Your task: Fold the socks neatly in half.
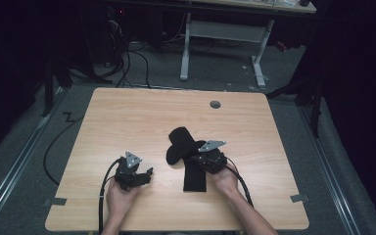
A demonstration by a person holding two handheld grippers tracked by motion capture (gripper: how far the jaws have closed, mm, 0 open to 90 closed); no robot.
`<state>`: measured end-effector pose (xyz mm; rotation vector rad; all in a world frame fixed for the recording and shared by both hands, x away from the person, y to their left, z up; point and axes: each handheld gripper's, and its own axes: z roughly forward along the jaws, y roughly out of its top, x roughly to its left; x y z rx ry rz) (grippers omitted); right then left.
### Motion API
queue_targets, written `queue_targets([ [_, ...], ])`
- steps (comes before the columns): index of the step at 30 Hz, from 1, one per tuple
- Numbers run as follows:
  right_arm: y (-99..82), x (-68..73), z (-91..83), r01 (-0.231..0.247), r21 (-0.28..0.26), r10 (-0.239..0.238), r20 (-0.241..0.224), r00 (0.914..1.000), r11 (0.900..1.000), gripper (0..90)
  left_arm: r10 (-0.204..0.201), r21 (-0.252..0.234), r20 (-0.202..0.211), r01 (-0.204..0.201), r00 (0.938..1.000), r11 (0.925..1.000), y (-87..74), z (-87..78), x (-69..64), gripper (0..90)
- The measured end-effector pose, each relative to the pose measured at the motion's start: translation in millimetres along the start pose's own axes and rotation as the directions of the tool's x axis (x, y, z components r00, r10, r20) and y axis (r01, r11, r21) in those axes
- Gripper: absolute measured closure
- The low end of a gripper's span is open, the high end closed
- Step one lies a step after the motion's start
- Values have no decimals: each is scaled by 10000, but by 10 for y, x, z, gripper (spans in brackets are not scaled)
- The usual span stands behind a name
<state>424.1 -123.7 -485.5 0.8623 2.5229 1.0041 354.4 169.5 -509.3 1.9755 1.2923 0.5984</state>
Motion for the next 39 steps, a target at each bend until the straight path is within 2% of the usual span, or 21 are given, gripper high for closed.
queue_targets([
  [8, 78, 21, -144, 368, -239, -366, 75, 9993, 9990, 872, 4, 4, -1, -4, 10000, 10000, 0, 0, 0, 298],
  [18, 87, 54, -208, 667, -344, -667, -1, 9978, 9972, 872, 11, 2, -3, -11, 10000, 10000, 1, 2, 0, 298],
  [28, 84, 132, -316, 750, -609, -765, -221, 9968, 9953, 873, 6, 1, -3, -6, 10000, 10000, 1, 2, 0, 298],
  [39, -1, 240, -383, 897, -648, -930, -492, 9945, 9939, 872, 4, -2, -4, -4, 10000, 10000, 1, 2, -1, 298],
])
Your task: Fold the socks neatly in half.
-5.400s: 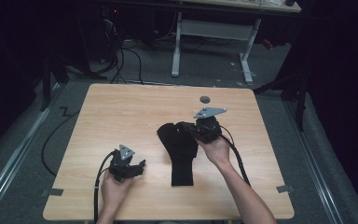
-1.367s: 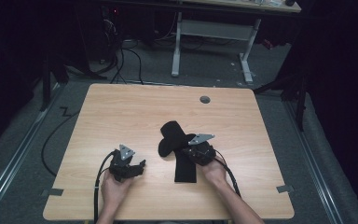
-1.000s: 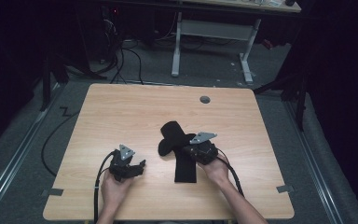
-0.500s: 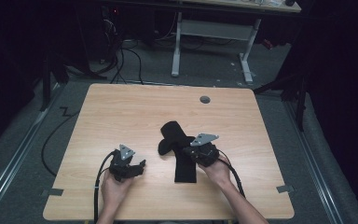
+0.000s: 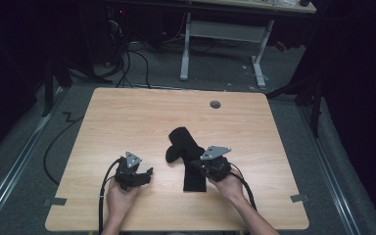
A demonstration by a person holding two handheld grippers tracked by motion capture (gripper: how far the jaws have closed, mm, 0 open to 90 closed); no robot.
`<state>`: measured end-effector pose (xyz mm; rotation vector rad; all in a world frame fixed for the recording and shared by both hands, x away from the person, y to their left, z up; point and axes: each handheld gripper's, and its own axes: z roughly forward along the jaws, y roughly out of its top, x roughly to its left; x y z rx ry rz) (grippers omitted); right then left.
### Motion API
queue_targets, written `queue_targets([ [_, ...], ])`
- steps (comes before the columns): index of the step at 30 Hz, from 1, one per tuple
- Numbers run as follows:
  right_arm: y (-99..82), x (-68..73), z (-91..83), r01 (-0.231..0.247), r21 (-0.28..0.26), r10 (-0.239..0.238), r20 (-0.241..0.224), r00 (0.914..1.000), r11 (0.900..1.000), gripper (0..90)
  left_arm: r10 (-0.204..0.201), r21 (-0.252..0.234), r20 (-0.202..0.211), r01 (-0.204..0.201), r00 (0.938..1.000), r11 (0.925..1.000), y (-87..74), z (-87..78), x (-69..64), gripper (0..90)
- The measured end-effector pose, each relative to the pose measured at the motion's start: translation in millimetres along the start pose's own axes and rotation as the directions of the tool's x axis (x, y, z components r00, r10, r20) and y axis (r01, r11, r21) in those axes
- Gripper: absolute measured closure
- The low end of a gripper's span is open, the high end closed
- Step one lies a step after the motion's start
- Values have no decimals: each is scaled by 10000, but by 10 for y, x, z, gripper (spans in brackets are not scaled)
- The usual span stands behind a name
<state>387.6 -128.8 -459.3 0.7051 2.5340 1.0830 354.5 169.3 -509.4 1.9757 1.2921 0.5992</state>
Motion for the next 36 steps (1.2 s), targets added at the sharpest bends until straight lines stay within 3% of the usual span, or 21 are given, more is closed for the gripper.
queue_targets([
  [10, -23, 108, -13, 175, 121, -173, -145, 9997, 9998, 872, -3, -3, 1, 3, 10000, 10000, 0, 0, 0, 298],
  [19, -130, 193, 38, 19, 410, 0, -446, 9990, 9992, 867, -3, -2, 0, 3, 10000, 10000, 0, 0, 0, 298],
  [36, -52, 290, -86, 63, 329, -50, -414, 9991, 9994, 867, -3, 0, -2, 3, 10000, 10000, 0, 0, -1, 298],
])
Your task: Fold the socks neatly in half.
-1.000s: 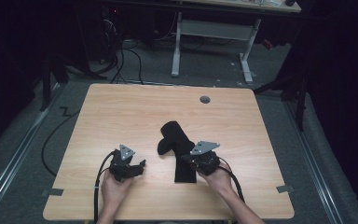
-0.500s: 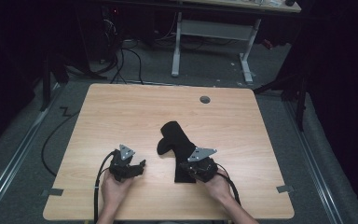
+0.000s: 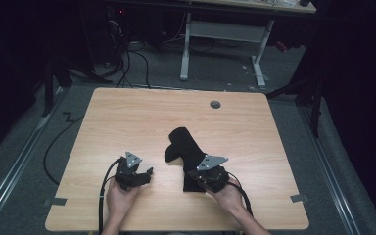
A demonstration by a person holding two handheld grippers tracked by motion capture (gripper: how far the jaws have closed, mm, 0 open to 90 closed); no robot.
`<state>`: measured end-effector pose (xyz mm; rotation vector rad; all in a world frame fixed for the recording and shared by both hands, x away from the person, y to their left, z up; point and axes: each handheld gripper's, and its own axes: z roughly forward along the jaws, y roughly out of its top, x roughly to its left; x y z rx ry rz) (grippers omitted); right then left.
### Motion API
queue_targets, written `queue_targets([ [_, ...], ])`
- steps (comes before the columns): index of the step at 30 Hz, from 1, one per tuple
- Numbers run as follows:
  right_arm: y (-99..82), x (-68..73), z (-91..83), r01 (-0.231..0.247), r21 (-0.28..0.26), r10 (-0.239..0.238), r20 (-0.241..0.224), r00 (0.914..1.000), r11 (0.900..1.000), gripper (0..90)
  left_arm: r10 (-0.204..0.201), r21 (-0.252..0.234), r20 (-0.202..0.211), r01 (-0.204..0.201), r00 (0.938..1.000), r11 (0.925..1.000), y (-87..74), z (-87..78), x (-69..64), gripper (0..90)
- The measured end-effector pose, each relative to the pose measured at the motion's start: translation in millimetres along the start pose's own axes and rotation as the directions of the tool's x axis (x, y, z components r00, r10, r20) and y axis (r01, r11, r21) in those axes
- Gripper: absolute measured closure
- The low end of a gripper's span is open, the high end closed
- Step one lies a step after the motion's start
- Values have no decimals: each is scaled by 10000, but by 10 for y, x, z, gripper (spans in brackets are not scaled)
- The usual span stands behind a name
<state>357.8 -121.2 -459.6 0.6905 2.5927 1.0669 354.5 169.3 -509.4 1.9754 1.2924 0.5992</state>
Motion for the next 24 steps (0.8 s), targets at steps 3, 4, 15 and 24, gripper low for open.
queue_targets([
  [3, -8, 6, 1, -21, 7, 21, -65, 10000, 10000, 868, -2, -1, -1, 2, 10000, 10000, 0, 0, 0, 298],
  [4, -12, 11, 2, -73, 0, 73, -111, 9999, 10000, 867, -5, 0, -1, 5, 10000, 10000, 0, 0, 0, 298],
  [15, -34, 73, -20, -251, -84, 250, -157, 9996, 9996, 867, -1, 0, -1, 1, 10000, 10000, 0, 0, 0, 298],
  [24, 18, 92, -88, -134, -157, 133, -31, 9999, 9998, 867, 2, 2, -5, -2, 10000, 10000, 0, 0, 0, 298],
])
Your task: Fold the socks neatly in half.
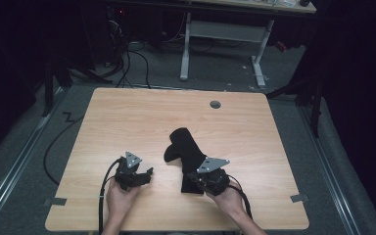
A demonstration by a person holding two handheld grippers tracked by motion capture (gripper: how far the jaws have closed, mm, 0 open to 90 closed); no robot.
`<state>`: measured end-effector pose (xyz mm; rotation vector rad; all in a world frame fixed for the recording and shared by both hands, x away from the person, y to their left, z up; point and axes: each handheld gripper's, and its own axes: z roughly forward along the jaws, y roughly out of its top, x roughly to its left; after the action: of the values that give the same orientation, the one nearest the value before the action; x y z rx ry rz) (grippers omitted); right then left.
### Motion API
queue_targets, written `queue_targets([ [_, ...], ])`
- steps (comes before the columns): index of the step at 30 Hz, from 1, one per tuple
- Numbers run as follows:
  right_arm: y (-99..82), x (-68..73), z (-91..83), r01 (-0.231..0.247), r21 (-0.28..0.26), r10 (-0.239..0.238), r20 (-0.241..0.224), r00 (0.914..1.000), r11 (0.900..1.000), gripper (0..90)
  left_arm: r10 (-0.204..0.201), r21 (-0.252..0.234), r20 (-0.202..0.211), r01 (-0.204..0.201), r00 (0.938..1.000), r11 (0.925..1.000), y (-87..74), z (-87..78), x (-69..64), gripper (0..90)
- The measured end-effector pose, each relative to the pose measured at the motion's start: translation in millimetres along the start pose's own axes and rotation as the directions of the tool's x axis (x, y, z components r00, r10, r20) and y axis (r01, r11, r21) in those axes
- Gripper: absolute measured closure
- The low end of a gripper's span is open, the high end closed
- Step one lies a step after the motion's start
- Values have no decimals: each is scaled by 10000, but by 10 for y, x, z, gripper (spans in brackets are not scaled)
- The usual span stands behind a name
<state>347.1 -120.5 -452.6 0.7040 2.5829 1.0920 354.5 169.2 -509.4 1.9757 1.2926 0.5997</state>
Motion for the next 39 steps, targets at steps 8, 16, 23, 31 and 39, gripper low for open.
queue_targets([
  [8, -82, 69, 173, -116, 411, 132, -393, 9991, 9991, 864, -5, -1, 2, 5, 10000, 10000, 0, 0, 0, 298],
  [16, -190, 80, 301, -423, 651, 465, -644, 9968, 9970, 766, -6, -1, 2, 6, 10000, 10000, 0, 0, 0, 298],
  [23, -212, 65, 214, -760, 117, 766, -780, 9940, 9970, 639, 0, 2, 3, 0, 10000, 10000, 1, 1, 0, 298],
  [31, -173, 15, 156, -737, -385, 720, -427, 9965, 9965, 608, 8, -2, 24, -8, 10000, 10000, 2, 2, -2, 299],
  [39, -182, -111, 216, -1309, -602, 1316, 72, 9913, 9896, 707, -67, 2, 0, 67, 10000, 10000, 16, 17, -12, 301],
])
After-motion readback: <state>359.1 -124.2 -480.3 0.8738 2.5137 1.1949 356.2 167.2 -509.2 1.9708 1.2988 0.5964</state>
